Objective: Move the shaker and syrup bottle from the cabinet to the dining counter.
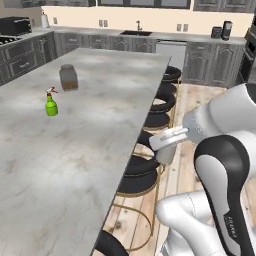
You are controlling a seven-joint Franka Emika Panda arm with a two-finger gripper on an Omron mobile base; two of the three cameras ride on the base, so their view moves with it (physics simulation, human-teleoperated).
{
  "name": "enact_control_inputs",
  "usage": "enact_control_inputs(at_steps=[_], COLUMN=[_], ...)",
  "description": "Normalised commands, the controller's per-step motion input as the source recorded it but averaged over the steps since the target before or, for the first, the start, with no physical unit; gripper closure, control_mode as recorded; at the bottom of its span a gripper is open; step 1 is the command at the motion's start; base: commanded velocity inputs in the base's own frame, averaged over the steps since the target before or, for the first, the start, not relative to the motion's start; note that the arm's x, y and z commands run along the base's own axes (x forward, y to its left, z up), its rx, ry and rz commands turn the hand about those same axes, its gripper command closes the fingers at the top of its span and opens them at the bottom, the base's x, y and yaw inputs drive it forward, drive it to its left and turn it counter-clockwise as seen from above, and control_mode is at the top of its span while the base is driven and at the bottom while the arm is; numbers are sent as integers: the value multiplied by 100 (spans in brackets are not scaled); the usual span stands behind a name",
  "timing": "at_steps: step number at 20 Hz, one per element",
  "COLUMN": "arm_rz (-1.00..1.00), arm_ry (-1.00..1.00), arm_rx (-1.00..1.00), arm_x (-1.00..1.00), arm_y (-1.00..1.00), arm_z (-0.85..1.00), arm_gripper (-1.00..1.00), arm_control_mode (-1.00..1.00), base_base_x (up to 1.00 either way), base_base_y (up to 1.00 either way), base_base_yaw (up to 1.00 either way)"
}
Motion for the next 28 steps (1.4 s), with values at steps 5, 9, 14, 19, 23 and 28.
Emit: enact_control_inputs(at_steps=[5, 9, 14, 19, 23, 28], arm_rz=[21, 13, 3, 0, 0, 0], arm_ry=[13, 1, -6, -11, 0, 2], arm_rx=[0, -4, -5, -1, -2, -3], arm_x=[79, 79, 82, 94, 100, 96], arm_y=[84, 96, 93, 74, 54, 47], arm_z=[-4, -37, -45, -54, -39, -39], arm_gripper=[100, 100, 100, 100, 100, 100], arm_control_mode=[-100, -100, -100, -100, -100, -100], base_base_x=[0, 0, 0, 0, 0, 0], base_base_y=[0, 0, 0, 0, 0, 0], base_base_yaw=[0, 0, 0, 0, 0, 0])
